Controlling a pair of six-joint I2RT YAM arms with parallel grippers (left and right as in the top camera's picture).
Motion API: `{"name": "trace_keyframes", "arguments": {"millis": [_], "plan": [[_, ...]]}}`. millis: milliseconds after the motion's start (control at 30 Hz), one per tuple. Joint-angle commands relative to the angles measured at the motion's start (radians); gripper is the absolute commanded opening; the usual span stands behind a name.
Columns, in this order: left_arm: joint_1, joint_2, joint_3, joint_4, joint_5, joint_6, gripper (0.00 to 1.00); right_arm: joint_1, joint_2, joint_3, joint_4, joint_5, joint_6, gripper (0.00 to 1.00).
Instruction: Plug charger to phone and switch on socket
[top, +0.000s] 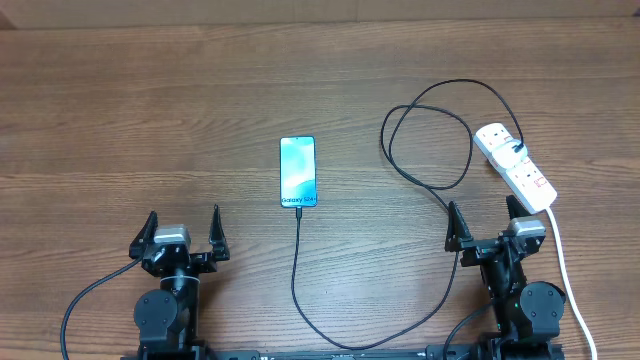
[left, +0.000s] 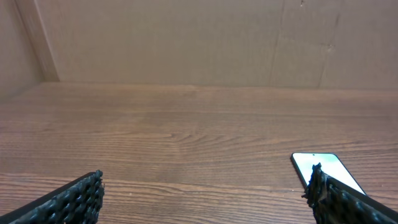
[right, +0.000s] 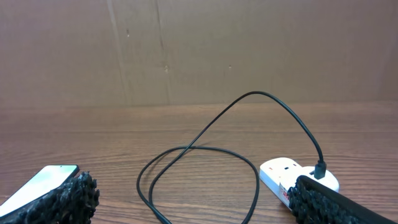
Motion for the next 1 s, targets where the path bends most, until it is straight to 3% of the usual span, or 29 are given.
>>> {"name": "trace_keyframes", "arguments": {"millis": [0, 967], "plan": [[-0.002, -0.011, -0.003, 0.002, -0.009, 0.021, 1.0, 0.005, -0.009, -0.01, 0.002, 0.008, -0.029, 1.0], [-0.002, -0.011, -0.003, 0.002, -0.01, 0.021, 1.0, 0.005, -0.009, -0.01, 0.005, 0.008, -0.057, 1.0]]}}
